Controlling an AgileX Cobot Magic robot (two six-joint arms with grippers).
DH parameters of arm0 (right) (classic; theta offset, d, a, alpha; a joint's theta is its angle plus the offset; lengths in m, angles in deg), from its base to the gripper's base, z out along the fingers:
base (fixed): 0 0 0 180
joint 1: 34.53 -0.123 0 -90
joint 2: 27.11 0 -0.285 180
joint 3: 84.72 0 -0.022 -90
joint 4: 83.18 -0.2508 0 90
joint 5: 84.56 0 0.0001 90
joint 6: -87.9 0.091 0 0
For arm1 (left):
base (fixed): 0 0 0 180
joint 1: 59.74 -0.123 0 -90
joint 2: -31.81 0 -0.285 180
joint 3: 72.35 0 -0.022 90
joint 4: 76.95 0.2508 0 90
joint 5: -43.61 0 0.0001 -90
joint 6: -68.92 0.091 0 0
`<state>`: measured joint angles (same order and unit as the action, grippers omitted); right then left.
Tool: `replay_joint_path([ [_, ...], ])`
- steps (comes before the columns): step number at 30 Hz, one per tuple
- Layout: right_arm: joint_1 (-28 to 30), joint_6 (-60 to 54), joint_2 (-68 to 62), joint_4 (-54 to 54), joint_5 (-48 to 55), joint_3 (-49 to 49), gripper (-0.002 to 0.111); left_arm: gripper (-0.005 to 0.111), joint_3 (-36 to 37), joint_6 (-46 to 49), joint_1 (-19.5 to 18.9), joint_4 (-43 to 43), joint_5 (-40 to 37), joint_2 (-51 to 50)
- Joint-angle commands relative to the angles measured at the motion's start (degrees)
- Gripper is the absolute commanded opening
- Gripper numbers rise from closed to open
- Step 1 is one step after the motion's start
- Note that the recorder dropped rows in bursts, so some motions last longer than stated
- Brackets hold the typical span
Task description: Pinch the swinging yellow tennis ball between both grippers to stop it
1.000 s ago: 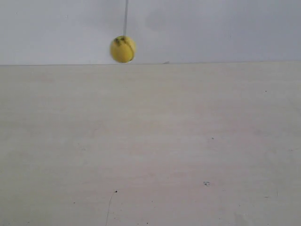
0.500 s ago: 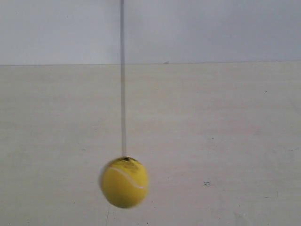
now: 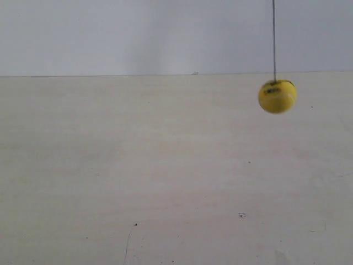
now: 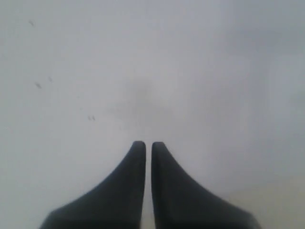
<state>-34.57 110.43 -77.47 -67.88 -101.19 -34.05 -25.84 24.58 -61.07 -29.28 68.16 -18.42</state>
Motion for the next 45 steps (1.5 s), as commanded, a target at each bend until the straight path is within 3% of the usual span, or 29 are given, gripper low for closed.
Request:
replay_joint_path([
  [1, 0.04, -0.94, -11.82, 7.97, 1.47, -0.49, 0.000, 0.005, -0.49, -5.00, 0.25, 10.61, 3.72, -11.88],
  [7, 0.04, -0.49, -26.96, 13.60, -4.45, -0.49, 0.000, 0.005, -0.49, -1.84, 0.25, 14.45, 3.86, -24.78],
  [17, 0.04, 3.85, -46.64, 25.51, -14.46, -4.80, 0.000, 0.005, -3.41, 3.40, 0.25, 17.03, 5.09, -37.80],
  [21, 0.04, 8.30, -51.21, 33.09, -20.62, -6.24, 0.000, 0.005, -3.68, 2.99, 0.25, 18.28, 9.88, -41.47],
  [28, 0.04, 19.18, -54.76, 49.16, -27.86, -9.56, 0.000, 0.005, -4.71, -0.02, 0.25, 28.75, 26.50, -48.32],
  [33, 0.04, 19.20, -54.76, 51.63, -33.41, -9.56, 0.000, 0.005, -7.42, -4.08, 0.25, 35.66, 34.06, -51.72],
  [45, 0.04, 19.38, -54.76, 52.55, -34.07, -9.56, 0.000, 0.005, -7.81, -4.08, 0.49, 38.70, 41.80, -52.23],
])
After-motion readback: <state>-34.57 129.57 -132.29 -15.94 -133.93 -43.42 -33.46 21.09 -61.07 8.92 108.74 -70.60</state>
